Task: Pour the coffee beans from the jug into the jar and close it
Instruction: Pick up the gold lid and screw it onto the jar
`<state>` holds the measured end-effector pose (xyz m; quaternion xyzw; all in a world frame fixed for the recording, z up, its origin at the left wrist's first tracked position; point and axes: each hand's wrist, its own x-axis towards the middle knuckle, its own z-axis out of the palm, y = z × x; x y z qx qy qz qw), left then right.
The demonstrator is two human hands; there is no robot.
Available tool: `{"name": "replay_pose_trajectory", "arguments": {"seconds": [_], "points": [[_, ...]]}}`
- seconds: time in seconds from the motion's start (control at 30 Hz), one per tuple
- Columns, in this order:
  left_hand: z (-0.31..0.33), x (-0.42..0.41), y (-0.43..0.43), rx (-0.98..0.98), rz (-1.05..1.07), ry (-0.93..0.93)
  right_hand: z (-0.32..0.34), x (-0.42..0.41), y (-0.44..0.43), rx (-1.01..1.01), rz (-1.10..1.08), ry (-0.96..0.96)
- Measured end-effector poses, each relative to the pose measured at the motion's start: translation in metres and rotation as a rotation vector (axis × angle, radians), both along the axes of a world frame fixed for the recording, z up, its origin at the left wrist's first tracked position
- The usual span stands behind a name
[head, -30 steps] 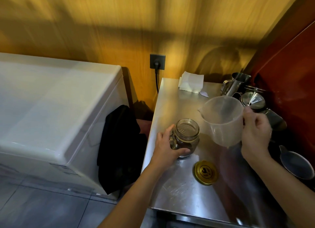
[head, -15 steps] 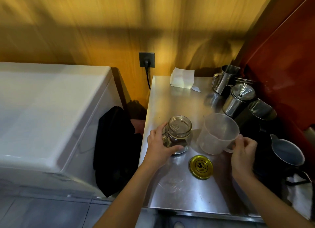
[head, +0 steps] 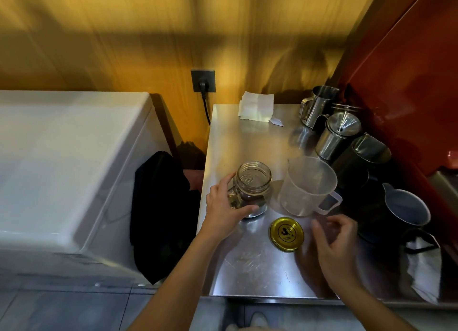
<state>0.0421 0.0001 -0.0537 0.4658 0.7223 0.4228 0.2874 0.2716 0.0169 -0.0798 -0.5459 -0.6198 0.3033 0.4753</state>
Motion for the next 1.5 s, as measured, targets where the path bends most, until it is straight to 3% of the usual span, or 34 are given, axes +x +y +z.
{"name": "replay_pose_trajectory", "arguments": {"seconds": [0.23, 0.37, 0.5, 0.67, 0.8, 1.33, 1.5], "points": [[-0.005, -0.001, 0.000, 0.015, 0.010, 0.009, -0.013, -0.012, -0.005, -0.075, 0.318, -0.499], [-0.005, -0.002, -0.001, 0.016, 0.007, 0.012, -0.016, -0.014, -0.003, -0.063, 0.391, -0.624], [-0.005, -0.002, -0.001, 0.015, 0.002, 0.000, -0.005, -0.017, -0.001, -0.011, 0.394, -0.587], [-0.007, -0.002, 0.001, -0.037, 0.006, 0.010, 0.027, -0.020, 0.002, 0.073, 0.491, -0.284], [-0.007, -0.003, 0.002, -0.013, -0.032, 0.009, 0.057, -0.034, 0.010, 0.208, 0.519, -0.219], [0.012, 0.002, 0.004, 0.076, -0.090, -0.021, 0.091, -0.089, 0.062, 0.256, 0.643, -0.689], [0.017, 0.004, 0.007, 0.118, -0.074, 0.020, 0.097, -0.091, 0.074, 0.218, 0.733, -0.737]]}}
